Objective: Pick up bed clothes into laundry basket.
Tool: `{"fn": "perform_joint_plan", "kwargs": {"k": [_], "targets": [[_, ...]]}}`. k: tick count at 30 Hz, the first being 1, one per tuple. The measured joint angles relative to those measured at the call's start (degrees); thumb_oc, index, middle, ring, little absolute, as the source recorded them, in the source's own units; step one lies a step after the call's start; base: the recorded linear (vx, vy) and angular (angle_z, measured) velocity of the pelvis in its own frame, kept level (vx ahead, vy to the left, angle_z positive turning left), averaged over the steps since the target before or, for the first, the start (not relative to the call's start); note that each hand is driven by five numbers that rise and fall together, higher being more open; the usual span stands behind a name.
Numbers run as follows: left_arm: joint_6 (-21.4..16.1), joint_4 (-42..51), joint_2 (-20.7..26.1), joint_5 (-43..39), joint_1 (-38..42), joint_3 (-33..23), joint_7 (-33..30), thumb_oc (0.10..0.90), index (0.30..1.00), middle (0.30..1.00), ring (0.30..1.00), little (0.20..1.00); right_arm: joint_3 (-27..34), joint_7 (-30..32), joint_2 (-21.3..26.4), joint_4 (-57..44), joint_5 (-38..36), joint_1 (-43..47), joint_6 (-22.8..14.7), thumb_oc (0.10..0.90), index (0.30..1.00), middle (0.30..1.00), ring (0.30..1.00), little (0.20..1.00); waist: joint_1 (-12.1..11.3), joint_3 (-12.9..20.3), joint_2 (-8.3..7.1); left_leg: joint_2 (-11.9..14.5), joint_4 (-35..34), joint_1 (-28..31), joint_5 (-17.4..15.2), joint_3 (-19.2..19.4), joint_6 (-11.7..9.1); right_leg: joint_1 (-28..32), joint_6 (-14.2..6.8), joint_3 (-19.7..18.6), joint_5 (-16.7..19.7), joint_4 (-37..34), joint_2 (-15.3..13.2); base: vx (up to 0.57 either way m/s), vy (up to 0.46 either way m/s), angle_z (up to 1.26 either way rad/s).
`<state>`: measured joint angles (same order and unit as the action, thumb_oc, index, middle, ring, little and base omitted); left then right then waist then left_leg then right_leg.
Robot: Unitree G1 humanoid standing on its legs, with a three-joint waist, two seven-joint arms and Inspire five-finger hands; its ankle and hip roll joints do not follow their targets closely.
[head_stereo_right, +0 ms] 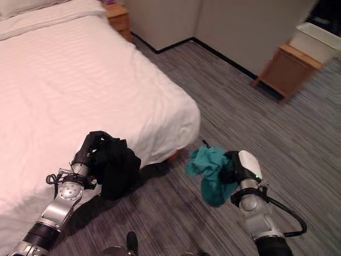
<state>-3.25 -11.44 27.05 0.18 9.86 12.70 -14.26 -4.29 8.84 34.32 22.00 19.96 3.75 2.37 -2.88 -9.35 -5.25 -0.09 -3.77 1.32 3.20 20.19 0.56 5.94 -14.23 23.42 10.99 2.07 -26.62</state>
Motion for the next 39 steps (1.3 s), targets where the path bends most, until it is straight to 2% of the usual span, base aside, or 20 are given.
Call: {"fn": "perform_joint_plan", "kwargs": {"k": [2,9,10,13,15,16,17,19,20,21,22,23,25,26,27,30,32,33,35,39], "targets": [[0.2,-1.9,-1.4,0.5,0.2,1.0,-0.4,0.400,0.300,0.300,0.300,0.300,-0.3,0.1,0.0,3.4,0.0,0.0,-0.1,0.400,0.300,0.300,0.300,0.300,1.5,1.3,1.66,2.9,-1.2,1.0,2.0,2.8,-2.8,1.6,-0.1,-0.9,-1.4,-7.4,4.6,-0.07,-0.266,-0.97],[1.1,-13.6,-8.4,2.3,3.6,4.0,-3.1,0.400,0.300,0.300,0.300,0.300,-3.1,-0.1,2.6,6.3,-1.6,-1.7,0.0,0.400,0.300,0.300,0.300,0.300,9.1,4.3,6.57,10.7,-1.2,2.1,3.1,2.9,-4.4,-2.8,3.1,-8.1,-5.5,-7.3,12.6,-0.02,-0.246,-0.67],[1.3,-15.7,-8.7,2.3,4.9,4.7,-3.5,0.400,0.300,0.300,0.300,0.300,-4.5,-0.1,2.8,7.0,-2.8,-1.5,0.0,0.400,0.300,0.300,0.300,0.300,9.2,4.3,6.56,11.6,-1.0,3.1,3.5,1.4,-4.9,-3.6,3.7,-10.4,-5.2,-7.3,13.5,0.04,-0.201,-0.89],[1.7,-19.0,-8.6,2.3,7.0,4.8,-6.5,0.400,0.300,0.300,0.300,0.300,-9.9,-0.4,2.3,6.8,-3.6,0.1,-0.6,0.400,0.300,0.300,0.300,0.300,6.9,3.2,4.30,12.3,5.2,2.4,3.4,-11.9,-5.0,-5.7,6.3,-16.5,-3.9,-7.3,13.7,0.12,-0.243,-1.13],[1.8,-20.5,-9.1,2.3,8.7,5.3,-6.7,0.400,0.300,0.300,0.300,0.300,-11.8,-1.3,2.3,6.9,-4.1,0.4,-0.9,0.400,0.300,0.300,0.300,0.300,6.5,2.7,3.18,8.2,6.2,-0.2,-2.3,-24.7,-9.9,-6.1,7.7,-18.8,-4.8,-7.3,13.1,0.22,-0.175,-0.67],[1.7,-20.5,-9.3,2.3,10.0,6.0,-6.7,0.400,0.300,0.300,0.300,0.300,-12.4,-1.4,2.6,7.5,-4.6,1.8,-1.0,0.400,0.300,0.300,0.300,0.300,4.9,2.8,3.81,1.2,3.5,-2.9,-3.6,-30.4,-7.8,-7.6,7.6,-21.1,-4.8,-7.3,12.6,0.13,-0.067,-0.60],[1.7,-20.7,-9.2,2.3,10.8,6.1,-6.8,0.400,0.300,0.300,0.300,0.300,-12.6,-1.4,2.2,8.1,-4.6,2.7,-1.1,0.400,0.300,0.300,0.300,0.300,4.7,2.9,4.74,-1.2,4.1,-4.5,-1.6,-30.2,-2.3,-7.9,6.5,-21.1,-4.6,-7.3,13.2,0.20,-0.114,-0.68],[1.7,-20.6,-9.0,2.3,10.8,5.8,-7.5,0.400,0.300,0.300,0.300,0.300,-13.4,-1.5,1.8,8.2,-5.1,2.9,-1.8,0.400,0.300,0.300,0.300,0.300,3.6,2.9,4.61,-0.6,3.9,-4.4,-2.4,-29.2,-2.2,-7.9,5.2,-21.9,-5.1,-7.1,13.4,0.29,-0.142,-0.55],[1.7,-20.7,-8.3,2.2,11.0,5.0,-9.0,0.400,0.300,0.300,0.300,0.300,-17.0,-1.5,0.0,11.4,-5.3,6.5,-2.9,0.400,0.300,0.300,0.300,0.300,0.4,2.0,7.48,5.5,7.7,-5.4,-4.5,-25.6,-8.3,-14.8,7.7,-18.3,-13.7,11.6,21.3,0.28,-0.039,-0.73],[1.7,-21.2,-7.5,2.2,10.9,5.2,-9.1,0.400,0.300,0.300,0.300,0.300,-18.8,-1.9,-0.6,11.0,-5.4,6.6,-3.1,0.400,0.300,0.300,0.300,0.300,-0.9,2.0,7.02,6.5,8.8,-5.4,-4.4,-25.5,-8.6,-14.3,9.5,-18.1,-17.3,16.0,24.9,0.32,0.026,-0.55],[1.8,-21.9,-6.2,0.7,11.3,4.9,-8.9,0.400,0.300,0.300,0.300,0.300,-20.3,-2.5,-2.2,11.5,-5.4,7.8,-4.7,0.400,0.300,0.300,0.300,0.300,-2.5,0.9,2.52,4.0,16.9,-7.4,-6.7,-26.1,-10.8,-9.9,17.5,-19.5,-22.5,13.3,26.1,0.22,0.045,-0.23],[1.9,-22.2,-7.0,-0.8,10.5,4.3,-9.1,0.400,0.300,0.300,0.300,0.300,-20.0,-2.5,-3.2,12.5,-5.4,9.6,-4.5,0.400,0.300,0.300,0.300,0.300,-3.7,-0.5,3.18,3.6,23.7,-11.1,-8.4,-26.6,-10.2,-7.2,16.9,-21.0,-20.1,10.6,26.9,0.24,0.070,-0.23],[2.4,-22.5,-7.4,-2.6,9.5,4.8,-8.0,0.400,0.300,0.300,0.300,0.300,-19.8,-2.4,-3.2,12.0,-5.5,10.5,-4.7,0.400,0.300,0.300,0.300,0.300,-5.1,-0.4,3.14,0.6,17.8,-13.1,-8.3,-26.9,-8.8,-5.2,16.0,-22.3,-17.3,4.5,25.6,0.39,0.184,-0.39],[2.3,-21.7,-9.0,-5.6,8.6,4.3,-6.3,0.400,0.300,0.300,0.300,0.300,-18.6,-2.7,-3.0,12.2,-5.6,12.5,-4.4,0.400,0.300,0.300,0.300,0.300,-6.0,-0.9,5.12,-1.1,9.2,-15.9,-5.7,-25.2,-3.9,-3.0,14.5,-23.5,-14.9,-1.3,25.8,0.49,0.252,-0.48],[2.2,-21.5,-10.0,-6.7,7.8,4.0,-5.8,0.400,0.300,0.300,0.300,0.300,-18.4,-3.2,-3.1,12.4,-5.6,13.1,-4.4,0.400,0.300,0.300,0.300,0.300,-6.9,-0.8,6.25,-1.5,5.3,-16.1,-3.1,-23.0,-1.8,-1.8,14.4,-24.2,-14.3,-2.9,26.1,0.31,0.150,-0.49],[2.3,-23.0,-12.2,-9.8,7.5,4.4,-4.7,0.400,0.300,0.300,0.300,0.300,-18.6,-3.9,-2.9,12.4,-5.7,12.7,-4.1,0.400,0.300,0.300,0.300,0.300,-6.0,-0.7,7.41,-2.3,3.1,-16.1,1.7,-23.8,0.1,4.1,13.4,-24.3,-15.2,-6.5,26.9,0.39,0.151,-0.22],[2.3,-23.8,-12.3,-10.3,8.1,5.2,-4.3,0.400,0.300,0.300,0.300,0.300,-18.8,-4.1,-2.5,12.3,-5.7,12.7,-4.2,0.400,0.300,0.300,0.300,0.300,-4.3,0.1,6.71,-3.0,2.5,-14.3,9.3,-22.4,2.3,7.3,12.7,-25.4,-17.7,-6.9,25.8,0.26,0.068,-0.16],[2.6,-24.1,-12.2,-10.4,9.2,5.4,-4.2,0.400,0.300,0.300,0.300,0.300,-19.0,-4.1,-2.3,12.3,-5.8,13.5,-3.7,0.400,0.300,0.300,0.300,0.300,-3.2,-0.2,5.94,-3.7,1.6,-13.2,8.5,-22.2,3.1,6.3,11.1,-25.4,-18.6,-4.0,25.1,0.13,0.017,-0.16],[3.9,-24.3,-11.6,-11.0,12.8,7.3,-4.2,0.400,0.300,0.300,0.300,0.300,-20.0,-4.4,-1.5,11.4,-5.8,15.2,-3.0,0.400,0.300,0.300,0.300,0.300,-2.3,-0.3,6.41,-2.1,-1.2,-9.4,8.7,-22.6,5.0,-3.7,5.5,-25.0,-22.3,17.7,25.1,0.21,0.033,-0.26],[3.8,-24.1,-11.4,-10.8,17.3,9.2,-4.1,0.400,0.300,0.300,0.300,0.300,-20.1,-3.5,-0.2,10.0,-5.6,16.4,-3.1,0.400,0.300,0.300,0.300,0.300,-0.9,-0.2,5.61,-4.2,-1.2,-2.9,4.5,-24.6,6.4,-5.2,4.5,-22.3,-22.8,20.4,16.5,0.32,0.012,0.19]]}}
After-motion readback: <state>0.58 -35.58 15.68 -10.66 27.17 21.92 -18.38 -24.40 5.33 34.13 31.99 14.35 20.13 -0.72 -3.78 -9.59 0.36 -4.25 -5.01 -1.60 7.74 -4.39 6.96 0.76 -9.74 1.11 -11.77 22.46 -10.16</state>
